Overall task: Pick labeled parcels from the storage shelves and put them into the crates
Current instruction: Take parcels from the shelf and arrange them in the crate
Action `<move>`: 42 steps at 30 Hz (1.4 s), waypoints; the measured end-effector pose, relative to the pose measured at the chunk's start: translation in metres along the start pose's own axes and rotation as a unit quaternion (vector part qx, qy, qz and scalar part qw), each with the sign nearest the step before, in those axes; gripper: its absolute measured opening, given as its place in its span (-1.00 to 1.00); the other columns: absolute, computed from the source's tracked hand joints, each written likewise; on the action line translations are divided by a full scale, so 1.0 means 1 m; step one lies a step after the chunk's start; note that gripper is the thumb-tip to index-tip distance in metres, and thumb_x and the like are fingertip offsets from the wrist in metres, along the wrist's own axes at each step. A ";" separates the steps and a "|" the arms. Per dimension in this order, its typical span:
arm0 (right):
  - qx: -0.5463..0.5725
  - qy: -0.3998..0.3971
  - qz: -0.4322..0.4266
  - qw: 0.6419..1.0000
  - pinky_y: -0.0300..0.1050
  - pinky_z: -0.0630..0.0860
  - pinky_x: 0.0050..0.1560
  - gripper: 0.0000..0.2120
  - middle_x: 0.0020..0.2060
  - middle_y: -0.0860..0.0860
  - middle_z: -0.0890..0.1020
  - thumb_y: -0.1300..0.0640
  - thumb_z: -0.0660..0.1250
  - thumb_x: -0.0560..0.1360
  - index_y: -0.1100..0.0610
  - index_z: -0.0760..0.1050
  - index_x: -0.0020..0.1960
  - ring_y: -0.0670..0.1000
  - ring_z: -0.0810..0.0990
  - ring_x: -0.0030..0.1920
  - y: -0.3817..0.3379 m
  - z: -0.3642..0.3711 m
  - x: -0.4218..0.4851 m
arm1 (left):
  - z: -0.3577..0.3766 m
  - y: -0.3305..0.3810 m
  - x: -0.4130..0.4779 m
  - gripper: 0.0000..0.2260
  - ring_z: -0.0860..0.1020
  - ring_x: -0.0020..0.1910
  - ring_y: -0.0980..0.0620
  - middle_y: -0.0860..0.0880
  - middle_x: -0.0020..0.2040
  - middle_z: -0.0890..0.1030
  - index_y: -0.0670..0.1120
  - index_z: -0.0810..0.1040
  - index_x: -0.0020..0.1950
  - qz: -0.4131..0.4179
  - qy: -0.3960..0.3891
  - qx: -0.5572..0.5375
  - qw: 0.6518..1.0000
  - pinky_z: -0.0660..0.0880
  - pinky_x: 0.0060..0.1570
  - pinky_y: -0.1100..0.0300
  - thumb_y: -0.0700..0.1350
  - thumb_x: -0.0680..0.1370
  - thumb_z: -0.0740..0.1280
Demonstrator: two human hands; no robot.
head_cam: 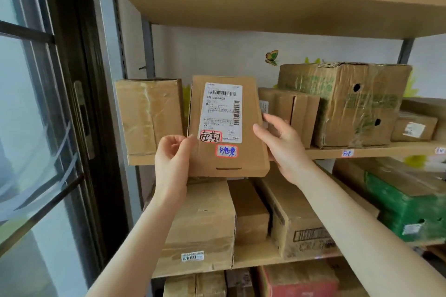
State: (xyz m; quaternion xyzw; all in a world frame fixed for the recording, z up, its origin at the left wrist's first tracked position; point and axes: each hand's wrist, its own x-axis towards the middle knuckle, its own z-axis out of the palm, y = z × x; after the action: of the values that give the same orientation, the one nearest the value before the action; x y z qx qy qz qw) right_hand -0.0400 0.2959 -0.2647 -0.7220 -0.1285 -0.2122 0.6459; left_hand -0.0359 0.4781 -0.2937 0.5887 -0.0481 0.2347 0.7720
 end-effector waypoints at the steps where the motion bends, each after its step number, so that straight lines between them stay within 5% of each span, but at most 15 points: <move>1: 0.007 0.002 -0.011 1.000 -0.16 0.55 0.10 -0.69 0.08 -0.11 0.54 0.14 0.26 0.54 -0.03 0.41 0.26 -0.12 0.52 0.14 0.000 -0.006 -0.007 | 0.003 -0.005 -0.005 -0.79 0.33 -0.29 0.09 0.10 -0.37 0.39 0.04 0.37 -0.32 0.001 -0.009 -0.005 1.000 0.24 -0.29 0.16 -0.07 0.47 0.35; 5: 0.015 0.024 -0.014 1.000 -0.23 0.51 0.16 -0.70 0.13 -0.09 0.57 0.21 0.27 0.53 -0.02 0.42 0.23 -0.16 0.54 0.15 0.012 -0.047 -0.041 | 0.032 -0.035 -0.045 -0.80 0.26 -0.30 0.09 0.06 -0.36 0.34 0.01 0.29 -0.36 -0.020 -0.048 -0.061 0.997 0.17 -0.32 0.19 -0.11 0.40 0.28; 9: 0.017 0.069 0.022 0.997 -0.33 0.54 0.01 -0.73 0.03 -0.19 0.60 0.21 0.27 0.53 -0.12 0.43 0.12 -0.27 0.58 0.03 0.033 -0.109 -0.088 | 0.075 -0.066 -0.095 -0.80 0.26 -0.34 0.14 0.10 -0.38 0.32 0.01 0.28 -0.36 -0.032 -0.088 -0.051 0.994 0.18 -0.32 0.20 -0.13 0.41 0.25; 12: 0.035 0.137 0.080 0.987 -0.20 0.54 0.11 -0.73 0.12 -0.04 0.60 0.21 0.27 0.52 -0.11 0.44 0.13 -0.09 0.57 0.15 0.051 -0.180 -0.138 | 0.123 -0.097 -0.148 -0.78 0.27 -0.41 0.17 0.05 -0.36 0.31 -0.04 0.27 -0.33 -0.040 -0.182 -0.020 0.982 0.22 -0.43 0.29 -0.15 0.44 0.28; 15: 0.045 0.234 0.139 0.961 -0.07 0.49 0.20 -0.70 0.17 0.08 0.58 0.24 0.25 0.53 0.01 0.45 0.22 0.01 0.55 0.18 0.074 -0.271 -0.206 | 0.190 -0.131 -0.221 -0.73 0.28 -0.41 0.16 -0.01 -0.34 0.32 -0.06 0.27 -0.31 -0.090 -0.287 -0.003 0.954 0.23 -0.45 0.29 -0.25 0.51 0.28; 19: 0.054 0.333 0.195 0.921 -0.15 0.54 0.02 -0.71 -0.01 -0.07 0.68 0.24 0.25 0.52 0.01 0.50 0.20 -0.08 0.63 0.03 0.094 -0.389 -0.307 | 0.286 -0.177 -0.328 -0.75 0.33 -0.37 0.07 0.00 -0.36 0.37 -0.04 0.32 -0.31 -0.186 -0.407 0.024 0.894 0.28 -0.40 0.19 -0.19 0.50 0.34; 25: 0.097 0.509 0.274 0.810 -0.19 0.61 -0.26 -0.67 -0.07 -0.01 0.67 0.16 0.39 0.41 0.10 0.48 0.17 -0.05 0.68 -0.18 0.121 -0.528 -0.454 | 0.396 -0.237 -0.489 -0.84 0.50 -0.28 0.02 -0.07 -0.21 0.53 -0.08 0.40 -0.18 -0.326 -0.561 0.120 0.752 0.51 -0.30 0.10 -0.14 0.48 0.38; 28: 0.102 0.572 0.320 0.748 -0.13 0.62 -0.17 -0.77 0.00 0.08 0.62 0.25 0.24 0.55 0.14 0.43 0.19 0.01 0.63 -0.11 0.142 -0.573 -0.517 | 0.432 -0.260 -0.552 -0.88 0.52 -0.26 0.06 -0.08 -0.10 0.56 -0.06 0.41 -0.10 -0.365 -0.616 0.146 0.683 0.51 -0.34 0.21 -0.19 0.51 0.35; 32: 0.110 0.620 0.385 0.675 -0.04 0.59 -0.07 -0.61 0.20 0.20 0.55 0.16 0.27 0.54 0.20 0.36 0.34 0.15 0.59 0.07 0.175 -0.617 -0.582 | 0.468 -0.291 -0.618 -0.80 0.54 -0.16 0.09 0.03 -0.06 0.55 -0.10 0.38 0.12 -0.432 -0.667 0.182 0.580 0.54 -0.18 0.09 -0.22 0.53 0.31; 35: 0.151 0.636 0.431 0.622 -0.12 0.60 -0.20 -0.63 0.15 0.17 0.59 0.15 0.27 0.54 0.24 0.39 0.31 0.12 0.62 0.03 0.204 -0.646 -0.617 | 0.500 -0.327 -0.661 -0.80 0.54 -0.14 0.06 0.02 -0.08 0.55 -0.14 0.38 0.16 -0.480 -0.657 0.205 0.544 0.53 -0.17 0.10 -0.27 0.55 0.27; 39: 0.226 0.614 0.508 0.560 -0.02 0.58 -0.09 -0.66 0.09 0.14 0.62 0.03 0.32 0.51 0.16 0.46 0.22 0.15 0.61 0.05 0.246 -0.681 -0.649 | 0.549 -0.394 -0.717 -0.86 0.53 -0.11 0.04 0.00 -0.07 0.56 -0.13 0.38 0.09 -0.497 -0.653 0.252 0.513 0.52 -0.19 0.13 -0.29 0.57 0.23; 42: 0.280 0.659 0.481 0.506 -0.10 0.59 -0.21 -0.73 -0.09 0.17 0.63 0.13 0.25 0.55 0.25 0.48 0.18 0.10 0.62 -0.14 0.295 -0.710 -0.670 | 0.579 -0.459 -0.760 -0.87 0.54 0.01 -0.02 -0.08 0.08 0.57 -0.09 0.39 0.08 -0.467 -0.676 0.295 0.487 0.55 -0.12 0.08 -0.27 0.57 0.23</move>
State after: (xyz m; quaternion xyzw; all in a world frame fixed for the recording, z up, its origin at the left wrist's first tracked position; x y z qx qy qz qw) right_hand -0.5912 -0.3854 -0.7863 -0.1066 0.6488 -0.2368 0.7153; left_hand -0.3997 -0.3841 -0.7922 0.6960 -0.2009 -0.6300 0.2798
